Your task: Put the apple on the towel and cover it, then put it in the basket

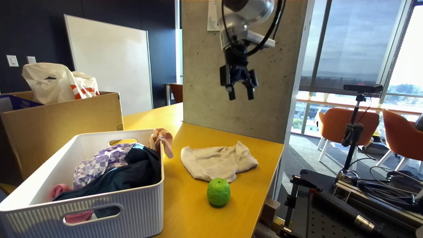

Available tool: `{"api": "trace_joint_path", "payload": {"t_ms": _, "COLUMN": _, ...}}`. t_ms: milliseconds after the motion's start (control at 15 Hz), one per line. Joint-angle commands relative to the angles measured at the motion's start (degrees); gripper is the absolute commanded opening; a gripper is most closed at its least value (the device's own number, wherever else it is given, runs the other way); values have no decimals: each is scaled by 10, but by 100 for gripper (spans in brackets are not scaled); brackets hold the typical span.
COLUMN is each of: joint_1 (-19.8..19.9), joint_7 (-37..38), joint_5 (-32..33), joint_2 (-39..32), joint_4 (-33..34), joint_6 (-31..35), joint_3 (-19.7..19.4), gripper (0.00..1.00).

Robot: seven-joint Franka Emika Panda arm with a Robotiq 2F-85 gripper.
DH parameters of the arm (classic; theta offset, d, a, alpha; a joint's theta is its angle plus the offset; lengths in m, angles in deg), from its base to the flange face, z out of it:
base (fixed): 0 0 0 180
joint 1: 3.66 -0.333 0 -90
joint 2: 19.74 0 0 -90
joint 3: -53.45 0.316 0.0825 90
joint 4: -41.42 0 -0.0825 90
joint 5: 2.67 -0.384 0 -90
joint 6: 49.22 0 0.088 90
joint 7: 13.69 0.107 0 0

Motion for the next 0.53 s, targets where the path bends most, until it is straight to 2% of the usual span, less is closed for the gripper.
{"api": "trace_joint_path", "payload": {"t_ms": 0, "joint_1": -28, "joint_7": 73, "joint_5": 52, "joint_2": -143, "joint_4": 123, "joint_6": 0, "joint_3": 2, "gripper": 100}}
{"api": "trace_joint_path", "payload": {"t_ms": 267, "joint_1": -70, "joint_7": 126, "joint_5": 83, "joint_2": -281, "joint_4": 229, "joint_6": 30, "joint_3": 4, "gripper": 100}}
{"api": "trace_joint_path", "payload": {"t_ms": 467, "joint_1": -80, "joint_7": 142, "joint_5": 82, "joint_2": -318, "joint_4": 287, "joint_6": 49, "joint_3": -1, "gripper": 100}}
